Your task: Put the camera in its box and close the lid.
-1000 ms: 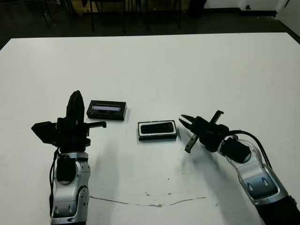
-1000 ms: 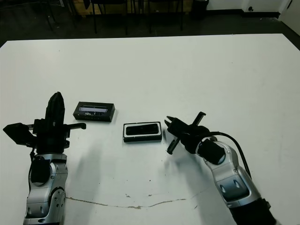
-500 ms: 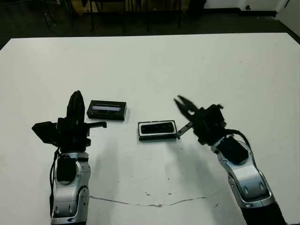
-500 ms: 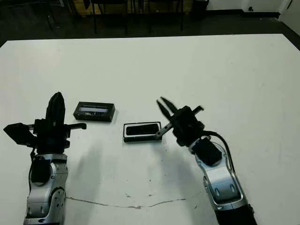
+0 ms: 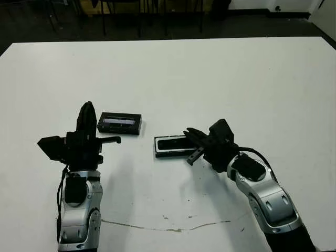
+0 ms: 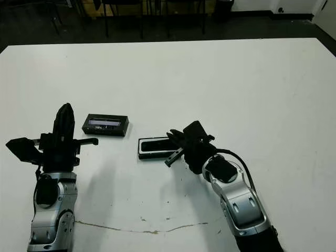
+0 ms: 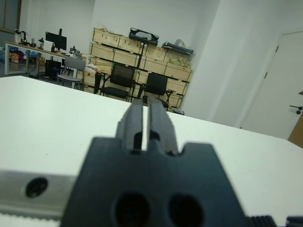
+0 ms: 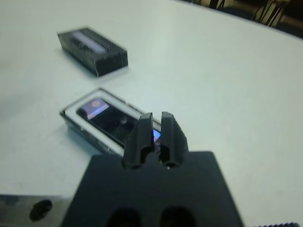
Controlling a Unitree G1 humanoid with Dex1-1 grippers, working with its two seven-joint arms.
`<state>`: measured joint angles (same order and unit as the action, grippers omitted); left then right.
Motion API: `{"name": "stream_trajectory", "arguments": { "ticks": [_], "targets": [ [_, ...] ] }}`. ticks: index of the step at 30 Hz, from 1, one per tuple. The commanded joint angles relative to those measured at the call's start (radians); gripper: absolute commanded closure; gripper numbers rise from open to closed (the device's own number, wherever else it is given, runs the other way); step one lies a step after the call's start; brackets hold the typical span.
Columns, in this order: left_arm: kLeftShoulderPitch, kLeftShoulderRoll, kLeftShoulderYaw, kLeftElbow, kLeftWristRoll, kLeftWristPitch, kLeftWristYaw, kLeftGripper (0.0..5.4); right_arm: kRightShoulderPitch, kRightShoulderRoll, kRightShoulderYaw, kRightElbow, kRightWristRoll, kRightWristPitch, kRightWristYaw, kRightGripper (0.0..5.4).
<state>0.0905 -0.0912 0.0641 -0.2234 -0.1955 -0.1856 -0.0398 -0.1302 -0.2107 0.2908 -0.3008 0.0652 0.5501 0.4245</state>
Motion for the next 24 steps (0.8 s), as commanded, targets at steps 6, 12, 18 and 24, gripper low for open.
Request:
{"name": "stream_trajectory", "arguments": {
  "ticks": [6, 12, 18, 24],
  "targets": [
    [0.011, 0.0, 0.002, 0.006, -0.01, 0.022, 0.002, 5.4, 0.028, -0.075, 0.044, 0.057, -0.067, -0.044, 0.021, 5.39],
    [0.012, 0.001, 0.002, 0.006, -0.013, 0.017, 0.0, 5.4, 0.042, -0.118, 0.081, 0.056, -0.12, -0.033, 0.028, 5.39],
    [0.013, 0.005, 0.005, 0.002, -0.007, 0.018, 0.004, 5.4, 0.068, -0.117, 0.037, 0.032, -0.092, -0.06, 0.031, 5.39],
    [0.005, 0.041, 0.025, -0.048, -0.027, 0.049, -0.016, 5.4, 0.085, -0.067, -0.127, -0.011, 0.049, -0.17, 0.018, 5.39]
  ]
}}
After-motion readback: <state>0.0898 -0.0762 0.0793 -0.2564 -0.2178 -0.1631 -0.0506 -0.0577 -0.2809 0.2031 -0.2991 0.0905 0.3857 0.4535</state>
